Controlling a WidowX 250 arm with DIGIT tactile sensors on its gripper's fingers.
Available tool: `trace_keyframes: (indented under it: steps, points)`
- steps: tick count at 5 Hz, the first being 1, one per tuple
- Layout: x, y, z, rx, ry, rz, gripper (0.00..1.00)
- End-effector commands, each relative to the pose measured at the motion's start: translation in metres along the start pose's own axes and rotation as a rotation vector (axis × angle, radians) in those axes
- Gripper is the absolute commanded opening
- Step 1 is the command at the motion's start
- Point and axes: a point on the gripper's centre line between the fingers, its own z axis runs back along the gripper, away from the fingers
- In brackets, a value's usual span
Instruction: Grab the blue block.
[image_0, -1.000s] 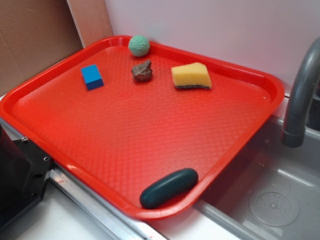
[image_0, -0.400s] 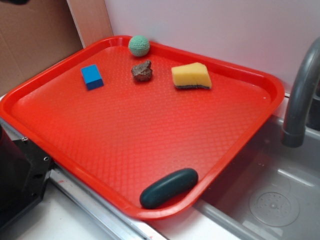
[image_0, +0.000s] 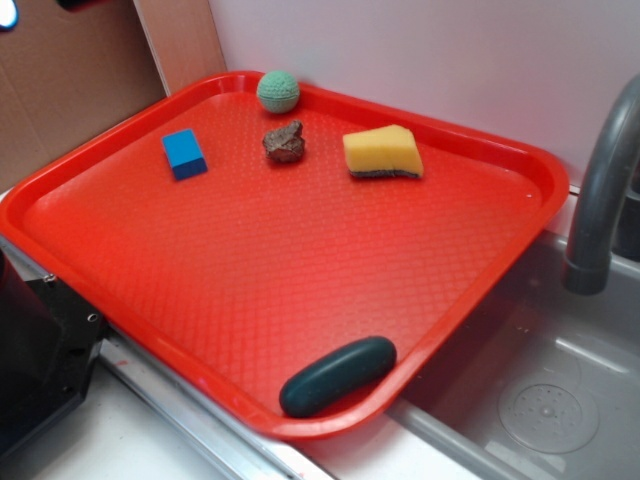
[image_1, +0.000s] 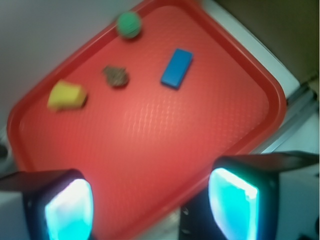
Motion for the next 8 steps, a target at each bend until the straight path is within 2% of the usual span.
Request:
trace_keyframes:
  steps: [1,2,3,4,5,7,8]
  points:
    - [0.053,0.024,-0.068,0.217,-0.139,0.409,1.00]
    - [0.070,0.036,-0.098,0.312,-0.157,0.515,1.00]
    - [0.075,0.042,-0.127,0.359,-0.156,0.491,1.00]
    - [0.084,0.047,-0.155,0.350,-0.185,0.437,1.00]
    - [0.089,0.046,-0.178,0.266,-0.124,0.391,1.00]
    - [0.088,0.052,-0.194,0.286,-0.115,0.397,1.00]
    - [0.084,0.052,-0.195,0.294,-0.118,0.391,0.00]
